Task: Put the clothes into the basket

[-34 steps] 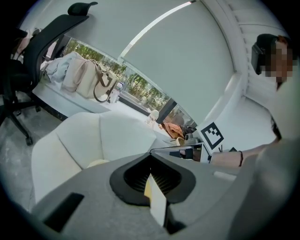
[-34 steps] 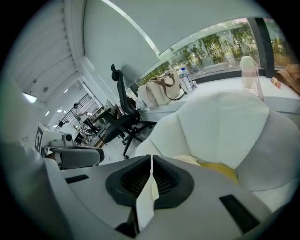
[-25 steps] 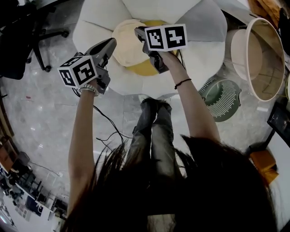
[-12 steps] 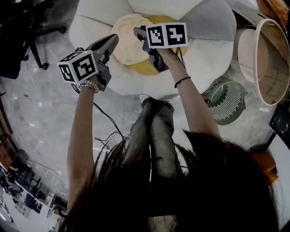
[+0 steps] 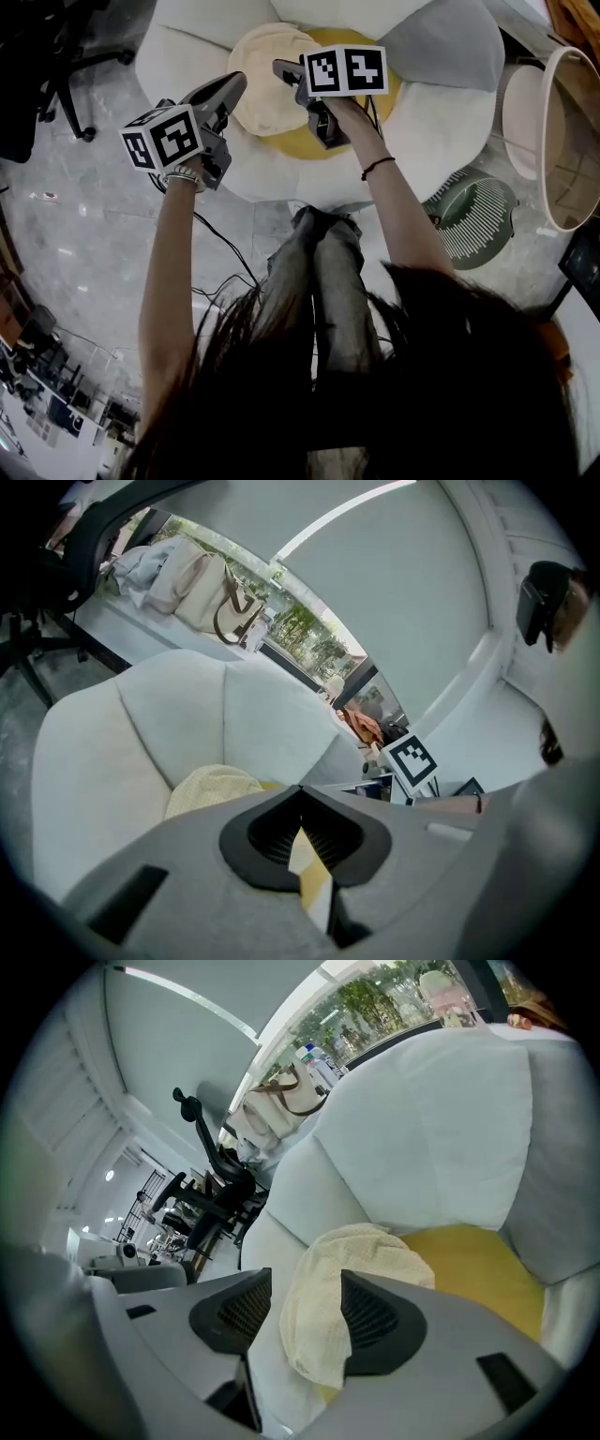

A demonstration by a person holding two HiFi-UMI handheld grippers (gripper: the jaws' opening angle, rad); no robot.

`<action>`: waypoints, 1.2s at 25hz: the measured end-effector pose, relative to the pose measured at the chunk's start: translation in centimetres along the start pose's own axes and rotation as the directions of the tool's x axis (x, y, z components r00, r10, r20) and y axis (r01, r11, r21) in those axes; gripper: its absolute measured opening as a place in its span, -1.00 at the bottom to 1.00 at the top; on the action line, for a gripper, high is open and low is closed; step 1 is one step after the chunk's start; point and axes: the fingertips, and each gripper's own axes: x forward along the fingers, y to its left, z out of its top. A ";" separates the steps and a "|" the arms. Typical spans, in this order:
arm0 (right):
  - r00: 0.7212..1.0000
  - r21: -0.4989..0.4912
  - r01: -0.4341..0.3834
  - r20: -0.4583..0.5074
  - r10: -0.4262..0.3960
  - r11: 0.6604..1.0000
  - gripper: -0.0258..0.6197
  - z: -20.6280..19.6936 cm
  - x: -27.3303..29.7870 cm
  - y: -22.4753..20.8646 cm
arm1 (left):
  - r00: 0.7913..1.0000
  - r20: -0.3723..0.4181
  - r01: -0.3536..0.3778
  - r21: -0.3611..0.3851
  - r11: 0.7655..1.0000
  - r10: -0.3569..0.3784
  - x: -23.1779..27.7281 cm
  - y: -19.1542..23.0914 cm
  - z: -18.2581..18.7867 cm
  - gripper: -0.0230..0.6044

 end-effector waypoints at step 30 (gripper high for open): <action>0.982 -0.110 0.006 -0.189 -0.027 0.994 -0.27 -6.4 8.1 -5.2 | 0.999 -0.011 0.037 -0.060 0.998 -0.037 4.3 4.9 -6.0 -0.89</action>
